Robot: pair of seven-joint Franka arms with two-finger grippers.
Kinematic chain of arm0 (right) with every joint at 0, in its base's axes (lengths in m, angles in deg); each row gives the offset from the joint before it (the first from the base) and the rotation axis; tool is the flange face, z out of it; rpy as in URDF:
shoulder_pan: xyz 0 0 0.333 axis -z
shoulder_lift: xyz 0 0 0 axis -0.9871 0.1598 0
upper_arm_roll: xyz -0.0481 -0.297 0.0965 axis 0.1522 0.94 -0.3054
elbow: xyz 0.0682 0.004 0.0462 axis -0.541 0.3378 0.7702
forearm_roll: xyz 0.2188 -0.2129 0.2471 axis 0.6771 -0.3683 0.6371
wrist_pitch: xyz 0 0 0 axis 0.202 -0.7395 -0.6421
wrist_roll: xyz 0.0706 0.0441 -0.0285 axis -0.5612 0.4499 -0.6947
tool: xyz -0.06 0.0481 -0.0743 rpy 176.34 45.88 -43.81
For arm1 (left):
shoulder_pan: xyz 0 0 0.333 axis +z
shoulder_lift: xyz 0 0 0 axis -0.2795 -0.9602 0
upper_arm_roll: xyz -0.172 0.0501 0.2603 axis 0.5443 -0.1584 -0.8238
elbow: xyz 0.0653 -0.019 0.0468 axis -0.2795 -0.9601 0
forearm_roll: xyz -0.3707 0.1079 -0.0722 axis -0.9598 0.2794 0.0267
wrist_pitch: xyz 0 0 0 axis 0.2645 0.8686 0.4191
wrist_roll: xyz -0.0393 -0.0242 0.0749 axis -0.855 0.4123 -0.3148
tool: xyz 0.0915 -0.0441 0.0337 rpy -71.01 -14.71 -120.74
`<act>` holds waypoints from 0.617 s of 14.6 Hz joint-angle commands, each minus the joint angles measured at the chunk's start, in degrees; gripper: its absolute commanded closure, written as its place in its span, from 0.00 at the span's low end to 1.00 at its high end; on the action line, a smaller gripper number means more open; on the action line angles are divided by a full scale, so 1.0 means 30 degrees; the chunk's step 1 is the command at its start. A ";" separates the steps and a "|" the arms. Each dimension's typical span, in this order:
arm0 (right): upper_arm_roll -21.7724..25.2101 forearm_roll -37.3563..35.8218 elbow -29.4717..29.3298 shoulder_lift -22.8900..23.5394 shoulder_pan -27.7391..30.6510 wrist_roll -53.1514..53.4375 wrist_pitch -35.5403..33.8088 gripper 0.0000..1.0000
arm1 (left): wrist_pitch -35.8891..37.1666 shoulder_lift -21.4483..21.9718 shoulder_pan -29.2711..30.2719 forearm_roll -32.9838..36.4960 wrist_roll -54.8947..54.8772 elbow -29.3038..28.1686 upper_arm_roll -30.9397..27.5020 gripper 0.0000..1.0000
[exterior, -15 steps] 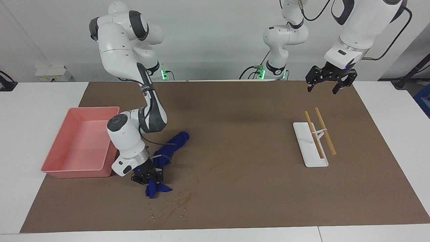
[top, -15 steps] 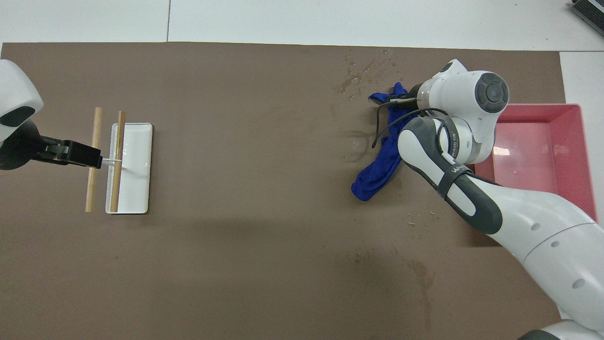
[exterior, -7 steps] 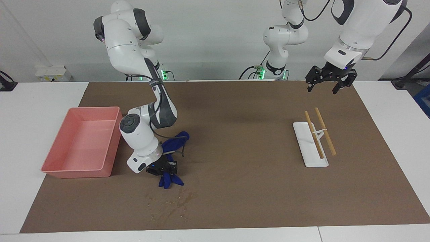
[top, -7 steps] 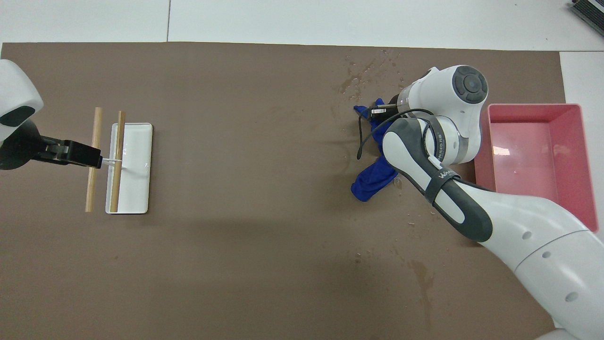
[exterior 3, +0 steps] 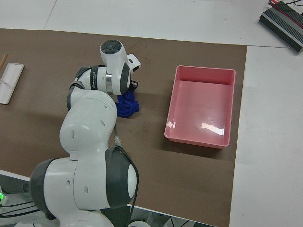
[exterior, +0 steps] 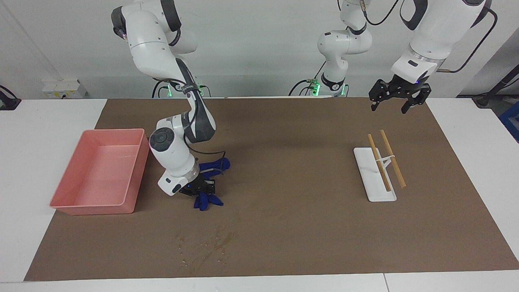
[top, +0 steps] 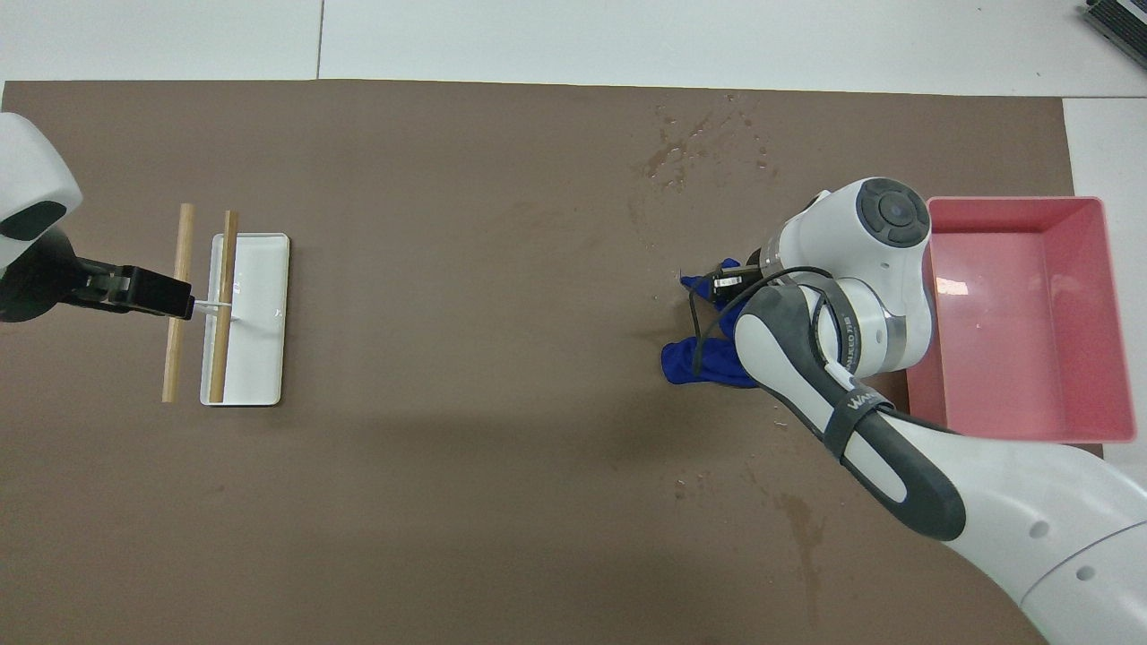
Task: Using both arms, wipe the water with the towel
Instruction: 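Wipe the towel over the water spill with the right gripper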
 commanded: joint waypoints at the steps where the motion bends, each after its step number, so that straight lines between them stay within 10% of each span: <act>1: -0.0032 0.0308 0.3627 -0.2260 0.0296 -0.0372 -0.0252 1.00 | 0.0090 0.0405 0.0046 -0.0207 -0.0262 -0.0287 -0.0082 0.00; 9: -0.0061 0.0337 0.8113 -0.5076 0.0354 -0.0284 0.1360 1.00 | 0.0090 0.0405 0.0046 -0.0207 -0.0262 -0.0287 -0.0082 0.00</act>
